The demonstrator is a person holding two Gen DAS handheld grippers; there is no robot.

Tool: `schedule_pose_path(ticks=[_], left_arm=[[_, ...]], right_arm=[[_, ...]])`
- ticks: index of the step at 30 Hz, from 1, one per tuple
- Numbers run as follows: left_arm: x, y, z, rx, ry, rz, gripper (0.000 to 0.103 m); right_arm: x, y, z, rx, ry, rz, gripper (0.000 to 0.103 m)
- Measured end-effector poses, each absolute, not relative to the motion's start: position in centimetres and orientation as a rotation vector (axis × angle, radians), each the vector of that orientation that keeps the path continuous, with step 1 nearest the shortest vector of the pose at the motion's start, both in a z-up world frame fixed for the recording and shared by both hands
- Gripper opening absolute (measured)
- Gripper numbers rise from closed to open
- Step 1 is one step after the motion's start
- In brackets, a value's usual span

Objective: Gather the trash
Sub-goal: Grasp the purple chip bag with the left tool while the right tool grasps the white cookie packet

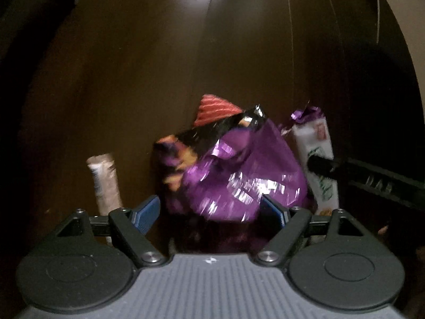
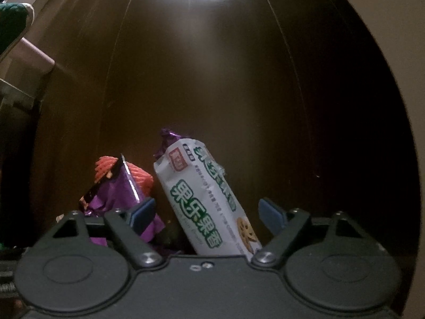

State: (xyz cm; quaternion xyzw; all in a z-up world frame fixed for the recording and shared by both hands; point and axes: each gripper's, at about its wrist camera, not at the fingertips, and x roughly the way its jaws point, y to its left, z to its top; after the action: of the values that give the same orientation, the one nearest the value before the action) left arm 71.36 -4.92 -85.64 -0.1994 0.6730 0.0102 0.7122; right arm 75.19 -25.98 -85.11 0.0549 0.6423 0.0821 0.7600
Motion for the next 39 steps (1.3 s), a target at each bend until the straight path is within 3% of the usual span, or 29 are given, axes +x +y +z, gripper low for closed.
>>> schedule_pose_path(ticks=[9, 11, 13, 15, 16, 19, 25, 32, 39], left_arm=[[72.5, -4.6, -87.9, -0.548, 1.51, 0.025, 0.081], [72.5, -4.5, -88.0, -0.562, 1.507, 0.036, 0.07], [72.5, -4.8, -88.0, -0.55, 1.522, 0.028, 0.045], [72.4, -5.0, -87.5, -0.533, 1.515, 0.028, 0.035], [72.3, -5.0, -87.3, -0.531, 1.511, 0.023, 0.034], [72.0, -5.2, -86.3, -0.505, 1.495, 0.032, 0.032], [71.0, -5.2, -83.6, -0.467, 1.48, 0.068, 0.024], [68.5, -5.4, -78.1, -0.369, 1.467, 0.073, 0.019], [64.4, -5.2, -69.2, -0.275, 1.444, 0.041, 0.019]], right_arm=[[75.4, -26.1, -87.5, 0.123, 1.412, 0.202, 0.074], [75.3, -26.2, -87.8, 0.134, 1.416, 0.208, 0.071], [75.3, -26.2, -87.9, 0.129, 1.409, 0.208, 0.069], [75.1, -26.2, -87.7, 0.122, 1.393, 0.205, 0.064], [75.1, -26.1, -87.7, 0.123, 1.387, 0.208, 0.053], [75.1, -25.9, -87.6, 0.123, 1.383, 0.215, 0.04], [74.2, -25.4, -85.9, 0.048, 1.358, 0.159, 0.025], [71.5, -25.5, -80.0, 0.031, 1.331, 0.17, 0.024], [66.7, -25.0, -70.7, 0.043, 1.331, 0.24, 0.023]])
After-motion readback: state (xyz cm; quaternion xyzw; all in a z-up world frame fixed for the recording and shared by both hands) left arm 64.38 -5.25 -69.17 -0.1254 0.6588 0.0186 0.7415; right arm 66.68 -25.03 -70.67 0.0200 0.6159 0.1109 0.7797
